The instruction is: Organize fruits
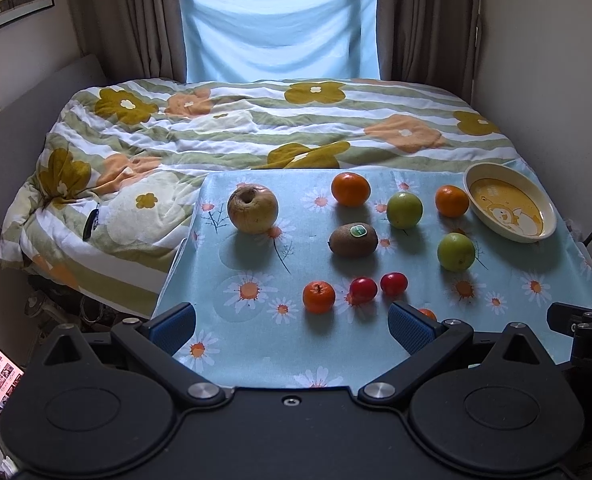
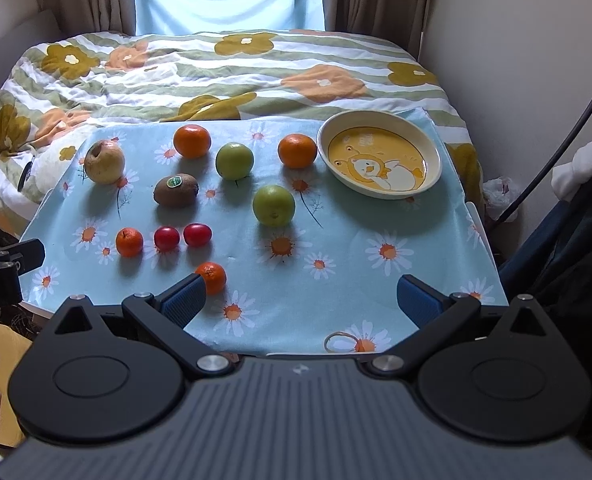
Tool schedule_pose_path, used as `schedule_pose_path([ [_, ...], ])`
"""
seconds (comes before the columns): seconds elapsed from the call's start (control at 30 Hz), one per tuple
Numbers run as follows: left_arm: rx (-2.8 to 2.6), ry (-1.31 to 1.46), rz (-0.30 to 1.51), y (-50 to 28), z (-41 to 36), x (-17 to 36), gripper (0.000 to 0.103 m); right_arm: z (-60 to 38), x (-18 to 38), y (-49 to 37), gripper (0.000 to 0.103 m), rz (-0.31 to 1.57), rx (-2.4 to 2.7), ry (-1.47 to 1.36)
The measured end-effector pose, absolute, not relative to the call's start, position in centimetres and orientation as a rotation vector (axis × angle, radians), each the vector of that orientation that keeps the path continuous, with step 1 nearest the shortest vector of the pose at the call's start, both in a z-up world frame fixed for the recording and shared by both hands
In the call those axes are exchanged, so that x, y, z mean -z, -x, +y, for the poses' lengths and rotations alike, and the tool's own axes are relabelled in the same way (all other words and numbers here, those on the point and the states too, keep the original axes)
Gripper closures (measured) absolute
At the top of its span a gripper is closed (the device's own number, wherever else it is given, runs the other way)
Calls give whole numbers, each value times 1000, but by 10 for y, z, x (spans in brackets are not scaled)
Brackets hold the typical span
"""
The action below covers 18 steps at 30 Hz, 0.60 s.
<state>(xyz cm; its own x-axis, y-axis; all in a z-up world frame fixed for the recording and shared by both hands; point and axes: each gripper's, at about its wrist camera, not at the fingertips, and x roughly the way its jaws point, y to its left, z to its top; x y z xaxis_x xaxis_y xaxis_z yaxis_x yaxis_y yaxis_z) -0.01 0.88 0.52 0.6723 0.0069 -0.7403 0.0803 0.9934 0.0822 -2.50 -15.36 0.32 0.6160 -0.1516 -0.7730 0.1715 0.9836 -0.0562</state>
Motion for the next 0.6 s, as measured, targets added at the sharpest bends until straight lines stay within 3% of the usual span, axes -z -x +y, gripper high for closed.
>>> schedule_pose_path([
  [0.6, 52, -156, 777, -45, -3, 70, 5, -180, 57, -21, 0, 787, 61, 83],
])
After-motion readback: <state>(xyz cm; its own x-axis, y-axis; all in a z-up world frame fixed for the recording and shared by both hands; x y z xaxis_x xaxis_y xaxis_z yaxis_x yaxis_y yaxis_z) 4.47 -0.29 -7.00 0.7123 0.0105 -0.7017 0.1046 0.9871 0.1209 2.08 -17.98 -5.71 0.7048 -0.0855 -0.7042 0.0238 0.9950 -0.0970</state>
